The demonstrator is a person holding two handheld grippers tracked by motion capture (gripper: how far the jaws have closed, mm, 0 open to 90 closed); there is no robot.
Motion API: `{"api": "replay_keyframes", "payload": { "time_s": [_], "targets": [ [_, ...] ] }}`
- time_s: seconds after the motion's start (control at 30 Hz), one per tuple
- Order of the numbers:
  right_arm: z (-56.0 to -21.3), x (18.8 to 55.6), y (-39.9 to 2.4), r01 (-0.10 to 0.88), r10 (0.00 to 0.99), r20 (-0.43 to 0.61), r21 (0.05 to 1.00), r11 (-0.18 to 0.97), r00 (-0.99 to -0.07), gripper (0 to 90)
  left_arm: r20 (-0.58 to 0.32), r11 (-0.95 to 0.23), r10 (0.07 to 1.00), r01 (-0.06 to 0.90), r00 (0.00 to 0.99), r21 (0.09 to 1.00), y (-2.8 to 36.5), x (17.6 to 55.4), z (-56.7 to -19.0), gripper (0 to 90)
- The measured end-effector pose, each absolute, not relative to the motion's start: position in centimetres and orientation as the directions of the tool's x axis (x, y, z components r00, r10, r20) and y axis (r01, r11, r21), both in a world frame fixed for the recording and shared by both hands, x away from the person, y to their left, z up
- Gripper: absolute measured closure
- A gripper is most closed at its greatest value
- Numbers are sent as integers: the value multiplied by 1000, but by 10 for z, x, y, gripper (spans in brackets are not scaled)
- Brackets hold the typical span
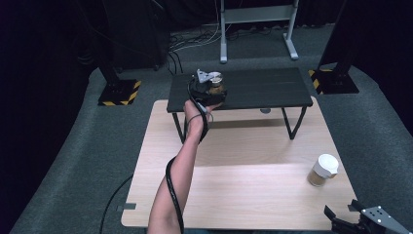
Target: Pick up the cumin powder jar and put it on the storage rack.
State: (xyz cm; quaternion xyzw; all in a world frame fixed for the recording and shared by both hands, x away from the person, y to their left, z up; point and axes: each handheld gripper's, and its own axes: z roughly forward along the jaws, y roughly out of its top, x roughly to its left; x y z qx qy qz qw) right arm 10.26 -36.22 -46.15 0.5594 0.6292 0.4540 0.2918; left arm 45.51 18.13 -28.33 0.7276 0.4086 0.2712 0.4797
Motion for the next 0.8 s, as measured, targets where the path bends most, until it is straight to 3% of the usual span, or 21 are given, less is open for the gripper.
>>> {"api": "replay_keyframes", "payload": {
  "time_s": [0.53,0.57,0.67,0.8],
  "targets": [
    [-461,101,-361,430,969,141,902,-41,-204,0,-8,-188,859,330,512,925,182,454,-287,304],
    [-461,101,-361,429,969,140,903,-40,-204,0,-25,-171,858,332,513,928,183,455,-289,291],
    [-461,101,-362,431,969,140,902,-41,-201,0,-6,-168,881,325,473,931,179,448,-291,31],
    [-461,100,-361,431,970,140,901,-42,-198,0,0,-152,898,308,441,939,181,436,-292,1]
  ]
}}
